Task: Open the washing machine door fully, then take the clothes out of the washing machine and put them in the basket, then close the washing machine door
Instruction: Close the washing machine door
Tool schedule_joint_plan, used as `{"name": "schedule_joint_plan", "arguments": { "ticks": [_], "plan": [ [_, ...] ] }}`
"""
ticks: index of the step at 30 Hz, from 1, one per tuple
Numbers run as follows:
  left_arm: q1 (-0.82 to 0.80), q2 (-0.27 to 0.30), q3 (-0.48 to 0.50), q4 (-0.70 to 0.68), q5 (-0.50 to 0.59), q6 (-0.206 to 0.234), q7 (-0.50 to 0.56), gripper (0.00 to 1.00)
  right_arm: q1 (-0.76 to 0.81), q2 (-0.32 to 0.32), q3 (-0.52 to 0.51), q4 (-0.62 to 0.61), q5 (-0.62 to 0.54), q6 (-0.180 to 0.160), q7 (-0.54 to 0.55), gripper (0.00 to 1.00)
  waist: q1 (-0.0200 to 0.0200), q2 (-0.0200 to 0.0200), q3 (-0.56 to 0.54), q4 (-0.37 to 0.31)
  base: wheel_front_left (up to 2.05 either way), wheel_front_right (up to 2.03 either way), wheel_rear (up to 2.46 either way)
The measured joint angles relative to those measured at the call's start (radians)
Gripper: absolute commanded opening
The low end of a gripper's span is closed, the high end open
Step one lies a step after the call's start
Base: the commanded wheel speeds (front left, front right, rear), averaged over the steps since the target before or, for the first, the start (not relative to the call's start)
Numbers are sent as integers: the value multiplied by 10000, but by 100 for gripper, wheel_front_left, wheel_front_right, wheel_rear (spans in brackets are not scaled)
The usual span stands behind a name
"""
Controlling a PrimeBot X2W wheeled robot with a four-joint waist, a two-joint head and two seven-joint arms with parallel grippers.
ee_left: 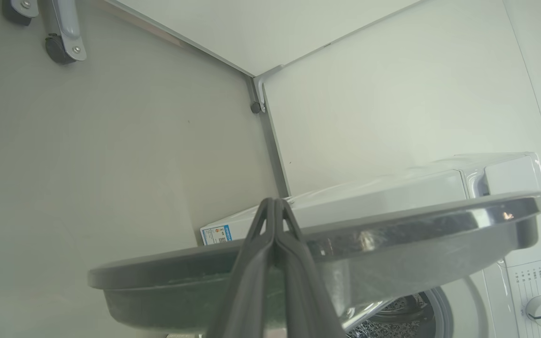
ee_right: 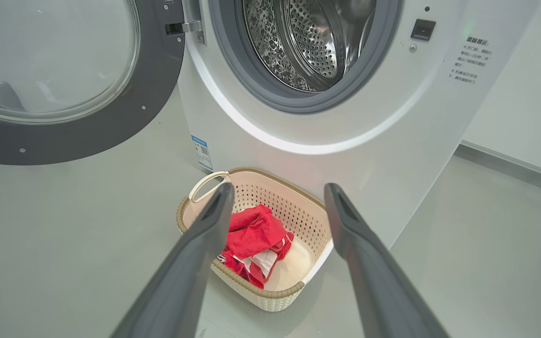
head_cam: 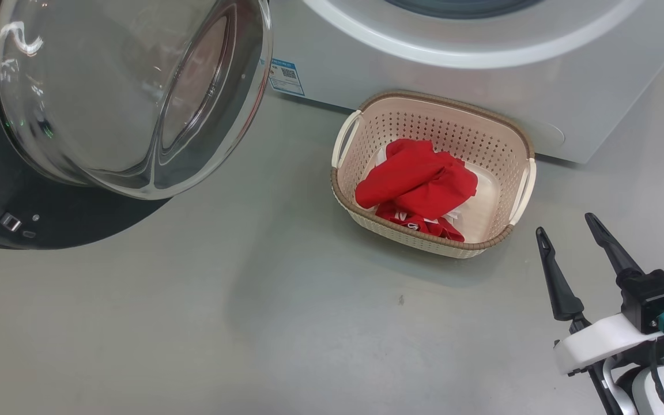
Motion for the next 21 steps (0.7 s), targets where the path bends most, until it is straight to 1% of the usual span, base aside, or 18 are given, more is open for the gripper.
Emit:
{"name": "schedule_joint_plan", "arguments": {
  "ticks": [4, 8, 14, 21],
  "plan": [
    [-12, 88, -171, 48, -2, -222, 385, 0, -28, -31, -38, -94, 0, -4, 56, 100, 0, 0, 79, 24, 0, 0, 0],
    [-28, 113, -336, 109, -19, -316, 715, 0, -106, -44, -38, -94, 0, -4, 58, 100, 0, 0, 121, 67, 0, 0, 0],
    [-55, 98, -529, 144, -123, -577, 1315, 0, -107, -67, -52, -94, 0, -4, 86, 100, 0, 0, 159, 137, 0, 0, 0],
    [-59, -130, -825, 29, -169, -757, 1854, 0, -109, -79, -65, -92, 0, -4, 84, 100, 0, 0, 124, 217, 0, 0, 0]
  ]
}}
